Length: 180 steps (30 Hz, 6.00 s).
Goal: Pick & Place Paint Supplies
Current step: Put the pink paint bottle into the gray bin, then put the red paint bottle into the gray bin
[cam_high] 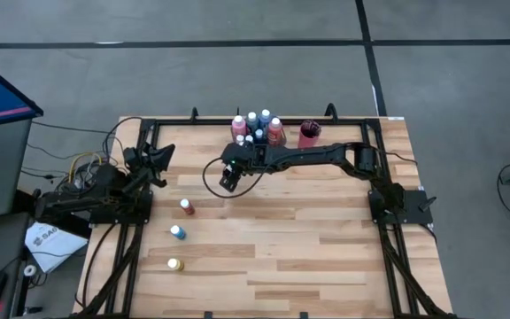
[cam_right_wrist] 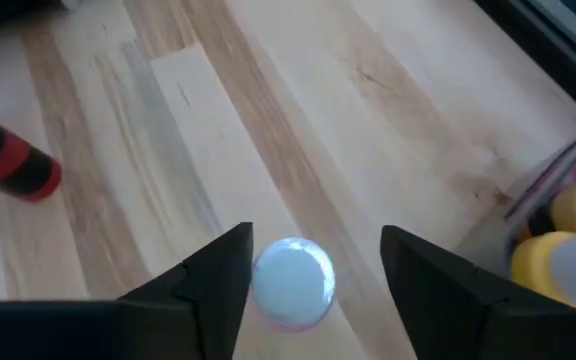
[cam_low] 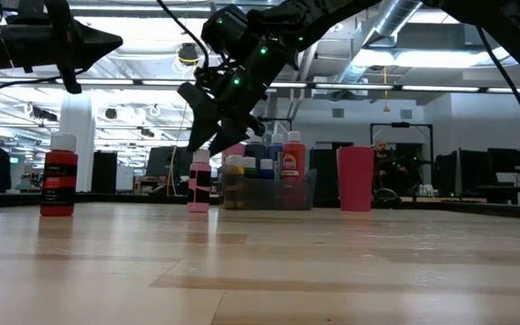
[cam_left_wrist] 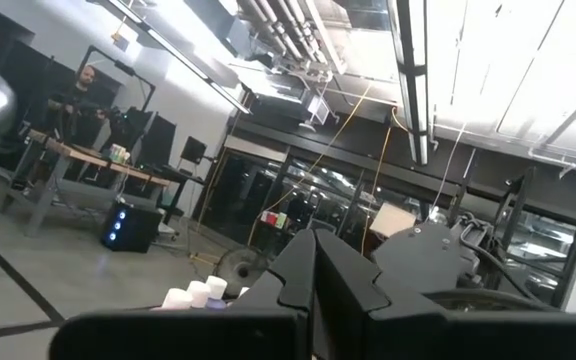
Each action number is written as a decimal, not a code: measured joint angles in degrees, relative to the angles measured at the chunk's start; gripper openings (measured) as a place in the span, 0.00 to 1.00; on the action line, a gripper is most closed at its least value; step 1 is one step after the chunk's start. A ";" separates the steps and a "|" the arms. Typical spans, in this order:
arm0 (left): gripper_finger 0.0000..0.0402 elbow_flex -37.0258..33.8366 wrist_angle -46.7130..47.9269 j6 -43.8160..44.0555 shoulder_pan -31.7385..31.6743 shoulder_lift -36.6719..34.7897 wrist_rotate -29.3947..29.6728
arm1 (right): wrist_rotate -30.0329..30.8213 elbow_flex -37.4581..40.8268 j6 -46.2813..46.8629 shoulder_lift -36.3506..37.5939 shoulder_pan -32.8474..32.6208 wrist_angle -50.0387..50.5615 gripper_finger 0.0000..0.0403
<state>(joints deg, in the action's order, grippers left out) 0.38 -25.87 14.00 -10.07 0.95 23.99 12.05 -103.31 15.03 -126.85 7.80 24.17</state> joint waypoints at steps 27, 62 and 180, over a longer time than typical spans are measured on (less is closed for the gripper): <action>0.00 -0.02 -0.13 0.00 0.00 0.02 -0.02 | -0.20 0.02 0.00 6.97 1.30 3.09 0.25; 0.00 -0.02 -0.20 0.00 -0.02 0.31 -0.04 | 15.13 9.05 -3.45 14.01 8.15 12.04 0.25; 0.00 -0.04 -0.15 0.00 0.00 0.29 -0.04 | -17.00 -24.41 -13.51 -20.65 -8.01 -20.02 0.54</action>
<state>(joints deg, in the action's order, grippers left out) 0.34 -26.02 14.00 -10.07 1.23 23.94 -4.95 -127.72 1.52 -147.50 -0.21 4.16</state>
